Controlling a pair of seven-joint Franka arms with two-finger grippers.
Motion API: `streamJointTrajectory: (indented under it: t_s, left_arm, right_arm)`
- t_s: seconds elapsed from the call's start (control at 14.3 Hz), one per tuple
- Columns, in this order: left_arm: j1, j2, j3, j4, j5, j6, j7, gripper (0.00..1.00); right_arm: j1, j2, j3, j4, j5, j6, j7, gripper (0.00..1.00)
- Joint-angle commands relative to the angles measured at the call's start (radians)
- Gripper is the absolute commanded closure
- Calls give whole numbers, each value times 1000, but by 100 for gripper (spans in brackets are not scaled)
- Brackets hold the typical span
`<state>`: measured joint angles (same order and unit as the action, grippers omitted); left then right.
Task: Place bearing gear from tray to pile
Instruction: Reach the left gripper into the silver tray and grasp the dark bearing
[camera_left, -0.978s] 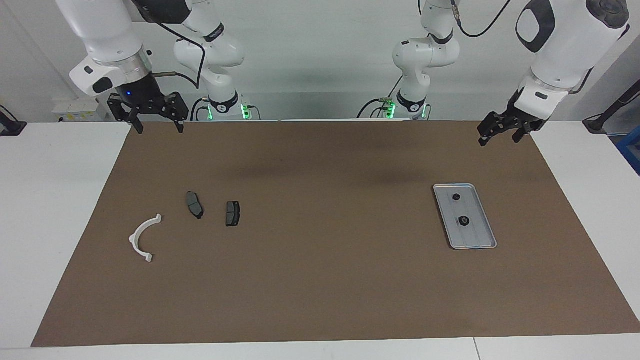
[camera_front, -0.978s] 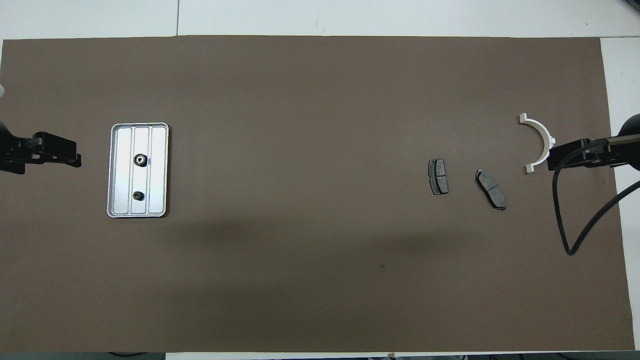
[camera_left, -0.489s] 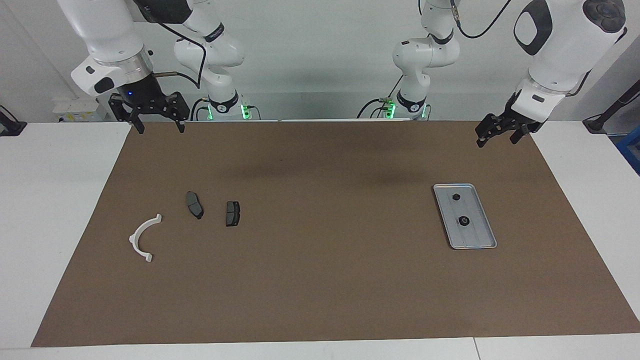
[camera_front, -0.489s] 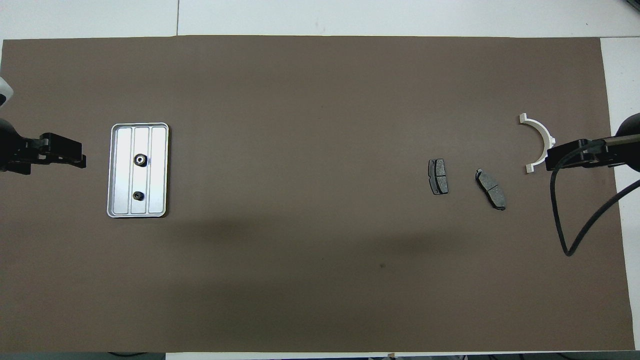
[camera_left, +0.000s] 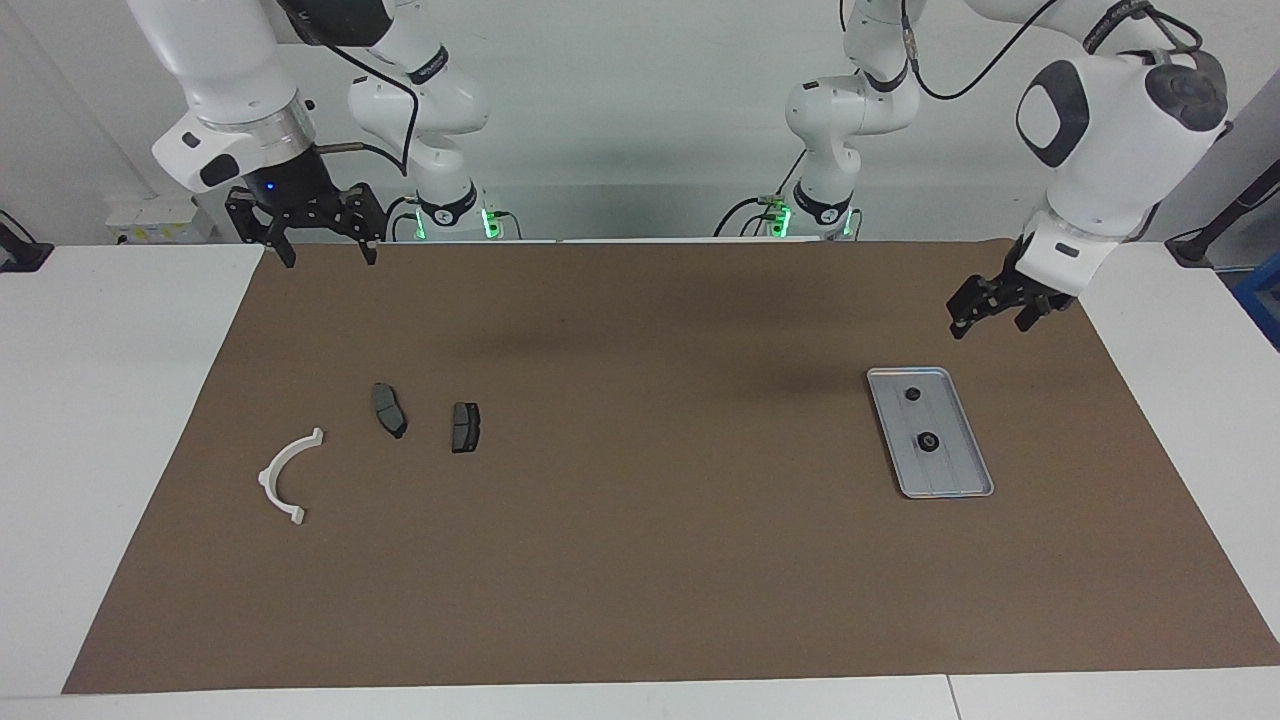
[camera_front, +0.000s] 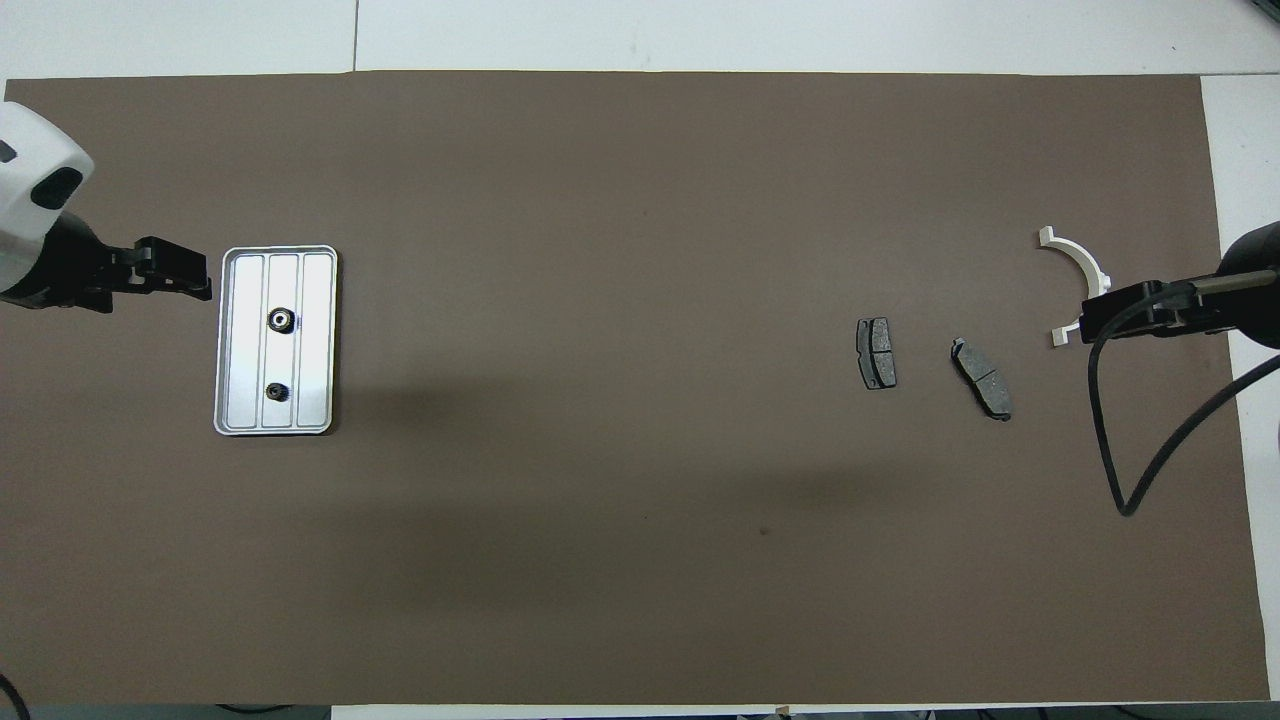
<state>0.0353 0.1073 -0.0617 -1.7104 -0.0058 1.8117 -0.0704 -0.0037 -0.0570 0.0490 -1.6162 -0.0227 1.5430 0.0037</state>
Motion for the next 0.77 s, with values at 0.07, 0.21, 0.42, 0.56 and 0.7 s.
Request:
streamJointTrajectory:
  t_s: [0.07, 0.21, 0.42, 0.56, 0.7]
  left_arm:
    - [15, 35, -3, -174, 17, 246, -2, 0]
    - [15, 104, -1, -184, 17, 290, -2, 0]
    - [23, 149, -1, -186, 17, 317, -3, 16]
    - [21, 176, -1, -192, 17, 330, -6, 30]
    - [23, 189, -1, -205, 17, 362, -8, 31]
  right_arm:
    - [-5, -10, -1, -13, 55, 35, -21, 0]
    - [-13, -12, -1, -16, 64, 38, -19, 0]
    - [-18, -15, -3, -22, 64, 34, -21, 0]
    - [-18, -23, -5, -37, 63, 43, -13, 0]
    - [-21, -23, -8, -37, 63, 42, -24, 0]
